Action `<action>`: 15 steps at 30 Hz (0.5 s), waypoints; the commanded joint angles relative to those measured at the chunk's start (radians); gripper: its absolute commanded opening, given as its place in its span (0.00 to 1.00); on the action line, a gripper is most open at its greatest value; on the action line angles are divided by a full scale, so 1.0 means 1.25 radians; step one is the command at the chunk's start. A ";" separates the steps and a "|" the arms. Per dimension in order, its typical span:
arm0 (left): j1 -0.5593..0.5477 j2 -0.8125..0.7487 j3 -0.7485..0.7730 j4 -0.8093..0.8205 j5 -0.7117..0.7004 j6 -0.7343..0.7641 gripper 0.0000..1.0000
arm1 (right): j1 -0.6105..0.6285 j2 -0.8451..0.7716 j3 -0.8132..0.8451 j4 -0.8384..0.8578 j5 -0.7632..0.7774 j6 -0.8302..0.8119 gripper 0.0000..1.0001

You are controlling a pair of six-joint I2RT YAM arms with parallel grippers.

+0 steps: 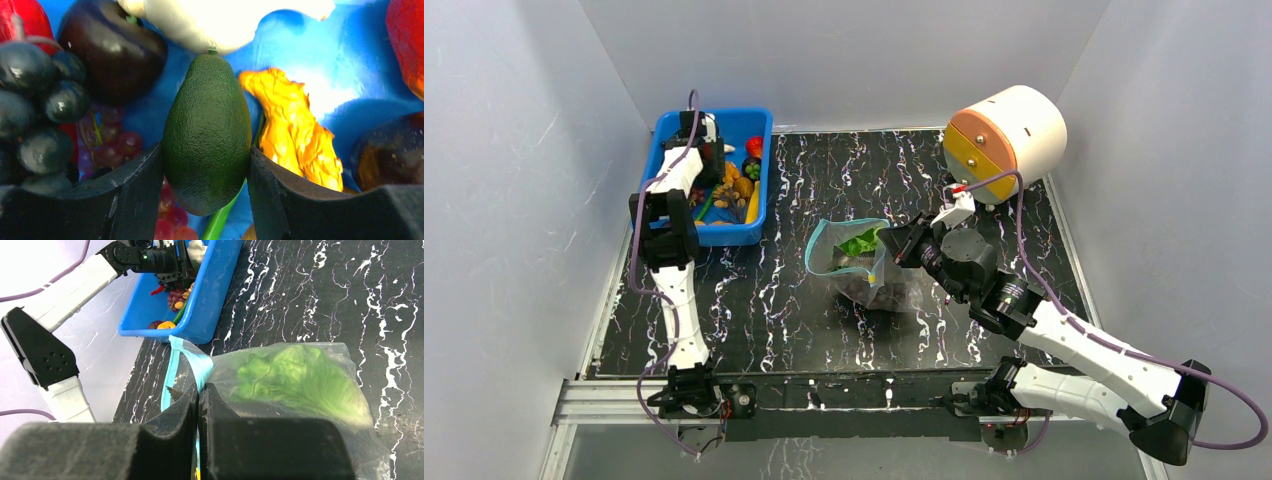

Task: Place the food in the zip-top bag and seal the zipper
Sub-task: Pick up the fake fruit from the bin.

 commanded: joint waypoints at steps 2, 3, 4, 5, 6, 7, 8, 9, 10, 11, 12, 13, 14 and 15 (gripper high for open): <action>0.001 -0.145 -0.077 -0.019 0.036 -0.080 0.38 | 0.002 -0.004 0.023 0.079 0.010 0.036 0.00; 0.000 -0.161 -0.098 -0.015 0.035 -0.091 0.38 | 0.002 0.000 0.022 0.078 0.007 0.042 0.00; -0.001 -0.178 -0.120 -0.014 0.039 -0.098 0.37 | 0.002 0.003 0.022 0.077 0.003 0.046 0.00; -0.001 -0.192 -0.127 -0.015 0.045 -0.104 0.36 | 0.002 0.005 0.023 0.076 -0.001 0.050 0.00; -0.001 -0.207 -0.137 -0.021 0.049 -0.110 0.36 | 0.002 0.007 0.024 0.076 -0.005 0.053 0.00; -0.001 -0.220 -0.141 -0.030 0.058 -0.114 0.34 | 0.002 0.008 0.025 0.075 -0.008 0.055 0.00; -0.003 -0.232 -0.143 -0.040 0.063 -0.122 0.34 | 0.002 0.009 0.026 0.075 -0.008 0.057 0.00; -0.003 -0.247 -0.145 -0.050 0.069 -0.130 0.33 | 0.001 0.009 0.027 0.074 -0.008 0.061 0.00; -0.004 -0.265 -0.150 -0.059 0.078 -0.137 0.33 | 0.002 0.010 0.027 0.074 -0.007 0.067 0.00; -0.004 -0.285 -0.158 -0.062 0.090 -0.146 0.33 | 0.002 0.011 0.028 0.074 -0.006 0.073 0.00; -0.005 -0.314 -0.168 -0.065 0.103 -0.154 0.33 | 0.002 0.013 0.028 0.072 -0.005 0.080 0.00; -0.004 -0.335 -0.177 -0.066 0.115 -0.162 0.33 | 0.002 0.013 0.028 0.071 -0.007 0.087 0.00; -0.004 -0.354 -0.188 -0.070 0.123 -0.169 0.33 | 0.002 0.015 0.029 0.071 -0.009 0.088 0.00; -0.004 -0.373 -0.195 -0.076 0.132 -0.176 0.33 | 0.002 0.016 0.029 0.070 -0.011 0.105 0.00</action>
